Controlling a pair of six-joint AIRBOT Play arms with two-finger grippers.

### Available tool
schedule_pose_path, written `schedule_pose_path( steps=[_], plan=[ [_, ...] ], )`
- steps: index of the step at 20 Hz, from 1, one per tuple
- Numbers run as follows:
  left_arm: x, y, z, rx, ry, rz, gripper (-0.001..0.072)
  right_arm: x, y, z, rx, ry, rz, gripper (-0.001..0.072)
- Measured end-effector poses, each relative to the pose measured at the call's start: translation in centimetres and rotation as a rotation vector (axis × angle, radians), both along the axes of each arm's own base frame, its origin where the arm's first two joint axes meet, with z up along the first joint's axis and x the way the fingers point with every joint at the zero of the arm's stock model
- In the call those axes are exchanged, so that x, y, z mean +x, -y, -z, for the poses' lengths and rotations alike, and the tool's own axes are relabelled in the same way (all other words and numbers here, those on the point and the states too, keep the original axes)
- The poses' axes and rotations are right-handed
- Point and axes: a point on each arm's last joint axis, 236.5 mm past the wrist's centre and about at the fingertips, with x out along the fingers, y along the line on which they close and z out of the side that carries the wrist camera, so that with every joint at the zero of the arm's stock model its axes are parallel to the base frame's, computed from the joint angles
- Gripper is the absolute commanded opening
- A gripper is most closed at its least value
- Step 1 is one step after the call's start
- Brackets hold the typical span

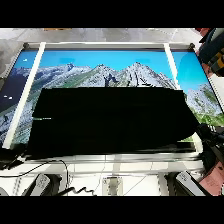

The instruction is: Fold the clothes and pants, and hang the long-sleeved shirts on hangers.

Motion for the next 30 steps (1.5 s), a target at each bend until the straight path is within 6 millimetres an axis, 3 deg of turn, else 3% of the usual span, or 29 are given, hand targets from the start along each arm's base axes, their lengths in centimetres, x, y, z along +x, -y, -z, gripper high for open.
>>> schedule_pose_path(
  steps=[7,8,9,10,17,18,19,20,22,26,28,30],
  plan=[
    [0.3,0.0,3.1,0.035,0.063,-0.047,0.0461,-0.1,-0.1,0.0,0.004,-0.003,-0.005,0.0023],
    [0.4,-0.3,3.3,0.049,0.071,-0.05,0.0392,-0.1,-0.1,0.1,0.003,-0.004,-0.006,0.0023],
    [0.7,-0.7,3.5,0.068,0.084,-0.054,0.0276,-0.1,-0.1,0.1,0.003,-0.005,-0.007,0.0022],
    [0.9,-1.0,3.6,0.084,0.095,-0.056,0.0228,-0.2,-0.1,0.1,0.002,-0.007,-0.009,0.0023],
    [1.7,-2.5,3.9,0.152,0.137,-0.069,0.0231,-1.4,0.0,0.9,-0.032,-0.066,-0.052,0.0022],
    [1.7,-2.5,3.9,0.152,0.136,-0.069,0.031,-1.5,0.0,1.0,-0.036,-0.072,-0.056,0.0023],
    [1.7,-2.5,4.0,0.152,0.136,-0.07,0.046,-1.5,0.0,1.0,-0.038,-0.075,-0.058,0.0022],
    [1.8,-2.3,4.0,0.147,0.141,-0.074,0.0515,-1.6,0.0,1.0,-0.038,-0.078,-0.06,0.0023],
    [1.8,-2.3,4.1,0.148,0.141,-0.075,0.0513,-1.7,0.0,1.1,-0.04,-0.082,-0.064,0.0022],
    [1.7,-2.4,4.2,0.154,0.139,-0.073,0.0442,-1.8,0.0,1.1,-0.042,-0.085,-0.066,0.0023],
    [1.6,-2.6,4.3,0.166,0.138,-0.07,0.0125,-1.8,0.0,1.1,-0.041,-0.086,-0.067,0.0023],
    [1.7,-2.5,4.7,0.171,0.145,-0.068,0.0077,-1.8,-0.2,1.0,-0.038,-0.086,-0.072,0.0023]
  ],
)
